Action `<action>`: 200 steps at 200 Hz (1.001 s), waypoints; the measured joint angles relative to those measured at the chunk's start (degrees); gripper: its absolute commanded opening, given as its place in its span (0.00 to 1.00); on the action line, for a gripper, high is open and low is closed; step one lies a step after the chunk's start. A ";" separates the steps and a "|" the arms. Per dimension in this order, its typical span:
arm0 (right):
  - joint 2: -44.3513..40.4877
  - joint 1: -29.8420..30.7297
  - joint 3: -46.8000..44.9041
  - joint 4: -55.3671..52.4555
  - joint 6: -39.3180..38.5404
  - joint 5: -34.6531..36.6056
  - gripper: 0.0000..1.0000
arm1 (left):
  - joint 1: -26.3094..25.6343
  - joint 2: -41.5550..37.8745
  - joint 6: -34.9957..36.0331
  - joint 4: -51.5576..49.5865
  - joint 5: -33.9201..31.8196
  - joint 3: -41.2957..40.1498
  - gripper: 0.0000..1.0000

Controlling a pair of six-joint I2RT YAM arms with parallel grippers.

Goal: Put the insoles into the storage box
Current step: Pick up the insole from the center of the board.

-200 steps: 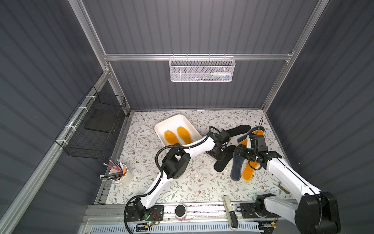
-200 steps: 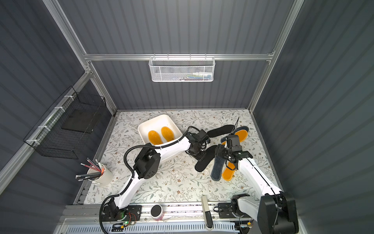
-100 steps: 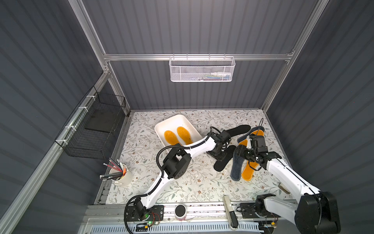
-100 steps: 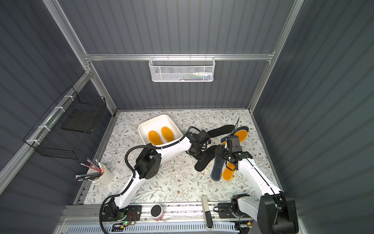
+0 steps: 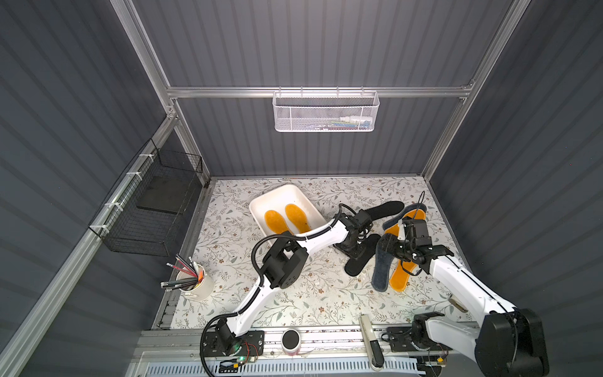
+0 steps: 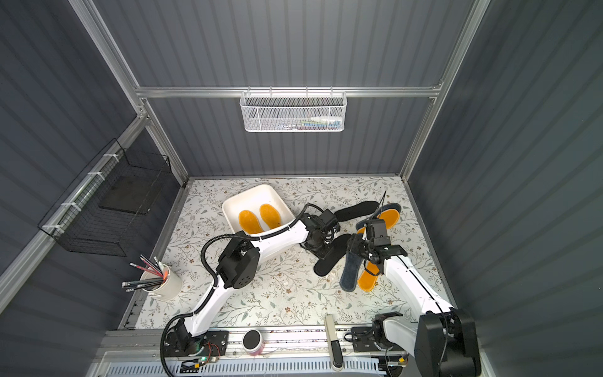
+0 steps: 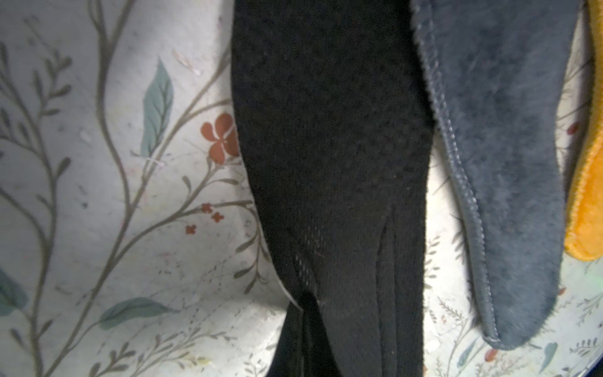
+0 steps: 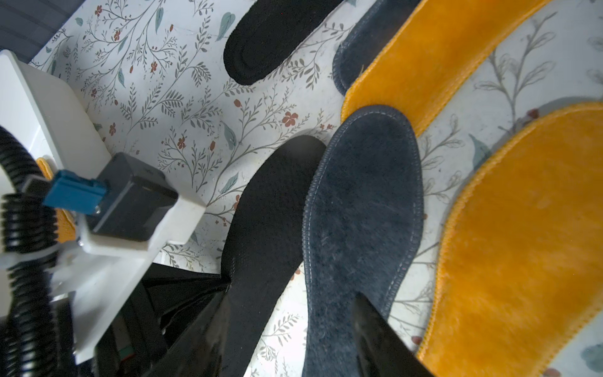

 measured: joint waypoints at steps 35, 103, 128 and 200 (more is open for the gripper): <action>0.00 -0.13 -0.17 0.20 -0.02 -0.42 0.61 | -0.48 -2.51 -0.09 3.52 -3.17 -4.04 0.00; -3.98 -0.52 -0.55 1.18 -0.02 -1.68 0.61 | 1.40 -7.65 -1.73 6.71 -6.56 -11.63 0.00; -4.66 -0.87 -0.83 1.46 -0.02 -2.08 0.61 | 2.10 -8.92 -2.05 8.07 -6.51 -13.03 0.00; -6.78 -2.51 -1.20 1.31 -0.02 -2.95 0.61 | 2.60 -17.70 -2.60 14.64 -3.78 -17.20 0.00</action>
